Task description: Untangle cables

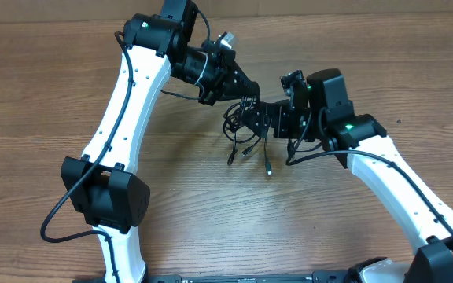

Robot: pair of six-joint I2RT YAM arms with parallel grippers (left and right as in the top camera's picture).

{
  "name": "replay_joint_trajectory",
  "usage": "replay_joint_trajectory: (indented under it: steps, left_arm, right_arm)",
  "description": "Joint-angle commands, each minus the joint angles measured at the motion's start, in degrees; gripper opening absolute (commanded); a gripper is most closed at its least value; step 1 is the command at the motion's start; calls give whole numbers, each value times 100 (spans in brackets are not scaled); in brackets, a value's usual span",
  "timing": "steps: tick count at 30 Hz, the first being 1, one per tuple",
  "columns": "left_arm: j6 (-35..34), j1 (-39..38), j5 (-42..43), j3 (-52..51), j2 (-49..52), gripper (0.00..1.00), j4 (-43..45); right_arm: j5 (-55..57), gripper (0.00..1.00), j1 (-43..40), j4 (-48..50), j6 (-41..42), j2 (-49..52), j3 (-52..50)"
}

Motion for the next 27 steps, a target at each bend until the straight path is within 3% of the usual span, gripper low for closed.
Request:
replay_joint_trajectory:
  steps: [1, 12, 20, 27]
  left_arm:
    - [-223, -39, 791, 184, -210, 4, 0]
    - [-297, -28, 1316, 184, -210, 4, 20]
    - [-297, 136, 1370, 184, -210, 4, 133]
    - [-293, 529, 1596, 184, -210, 4, 153]
  right_arm:
    - [553, 100, 81, 79, 262, 173, 70]
    - [986, 100, 85, -310, 256, 688, 66]
    - [2306, 100, 74, -1399, 256, 772, 63]
    - [2911, 100, 72, -1685, 256, 772, 63]
